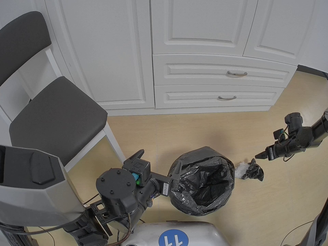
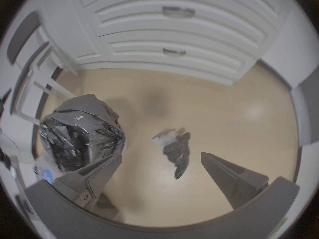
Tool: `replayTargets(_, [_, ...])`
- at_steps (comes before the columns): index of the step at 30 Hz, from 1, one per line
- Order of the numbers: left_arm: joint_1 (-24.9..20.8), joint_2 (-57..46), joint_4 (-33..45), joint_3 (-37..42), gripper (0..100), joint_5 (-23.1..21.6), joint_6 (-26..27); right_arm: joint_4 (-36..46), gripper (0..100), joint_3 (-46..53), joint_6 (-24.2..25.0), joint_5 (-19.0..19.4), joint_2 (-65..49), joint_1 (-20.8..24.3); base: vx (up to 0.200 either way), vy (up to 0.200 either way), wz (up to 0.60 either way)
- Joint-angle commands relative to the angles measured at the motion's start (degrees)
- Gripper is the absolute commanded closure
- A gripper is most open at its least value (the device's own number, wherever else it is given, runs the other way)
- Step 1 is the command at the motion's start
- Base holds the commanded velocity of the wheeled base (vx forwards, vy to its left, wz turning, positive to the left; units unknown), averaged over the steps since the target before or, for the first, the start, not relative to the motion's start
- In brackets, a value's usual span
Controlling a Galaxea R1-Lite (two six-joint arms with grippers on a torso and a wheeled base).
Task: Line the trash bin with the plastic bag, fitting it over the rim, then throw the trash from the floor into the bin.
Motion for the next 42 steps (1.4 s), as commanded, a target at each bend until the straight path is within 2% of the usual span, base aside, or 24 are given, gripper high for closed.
replayTargets(1, [-2.18,-5.02,-0.21,0.89,0,-0.15,1.43,19.29,0,-21.28,12.67,7.28,9.80,-2.50,0.000,0.000,0.00])
replayTargets(8, [-2.53,-6.43,-0.21,0.89,0,0.20,1.60,19.91,0,-28.32,13.02,7.37,21.22,-5.31,0.000,0.000,0.00])
replayTargets(17, [-2.35,-6.17,-0.21,0.98,0,0.38,1.60,19.91,0,-32.10,13.11,6.84,28.96,-5.75,0.000,0.000,0.00])
replayTargets(20, [-2.27,-5.90,-0.21,0.89,0,0.38,1.60,19.82,0,-33.50,13.20,6.23,31.42,-5.66,0.000,0.000,0.00])
replayTargets(21, [-2.18,-5.81,-0.21,0.89,0,0.38,1.60,19.82,0,-34.91,13.20,4.03,33.00,-5.49,0.000,0.000,0.00])
replayTargets(24, [-2.09,-5.73,-0.21,0.54,0,0.38,1.60,19.91,0,-36.49,14.69,0.08,34.41,-4.96,0.000,0.000,0.00])
replayTargets(32, [-2.09,-5.11,-0.21,0.27,0,0.38,1.69,19.47,0,-37.72,18.65,-0.36,34.85,-1.53,0.000,0.000,0.00])
replayTargets(35, [-2.18,-5.20,-0.30,0.36,0,0.38,1.78,19.91,0,-40.71,24.19,-0.89,35.99,0.84,0.000,0.000,0.00])
replayTargets(36, [-2.18,-5.20,-0.30,0.36,0,0.38,1.78,19.91,0,-40.71,24.19,-0.89,35.99,0.84,0.000,0.000,0.00])
replayTargets(37, [-2.18,-5.37,-0.30,0.54,0,0.38,2.04,20.61,0,-43.43,27.88,-1.68,37.22,1.63,0.000,0.000,0.00])
replayTargets(40, [-2.09,-5.29,-0.30,0.36,0,0.38,2.04,21.76,0,-48.27,30.25,-5.72,41.26,1.89,0.000,0.000,0.00])
replayTargets(41, [-2.09,-5.37,-0.30,0.36,0,0.38,1.96,22.81,0,-51.26,30.16,-10.38,43.90,1.89,0.000,0.000,0.00])
replayTargets(42, [-2.09,-5.37,-0.30,0.36,0,0.38,1.96,23.60,0,-52.93,29.99,-12.67,45.22,1.81,0.000,0.000,0.00])
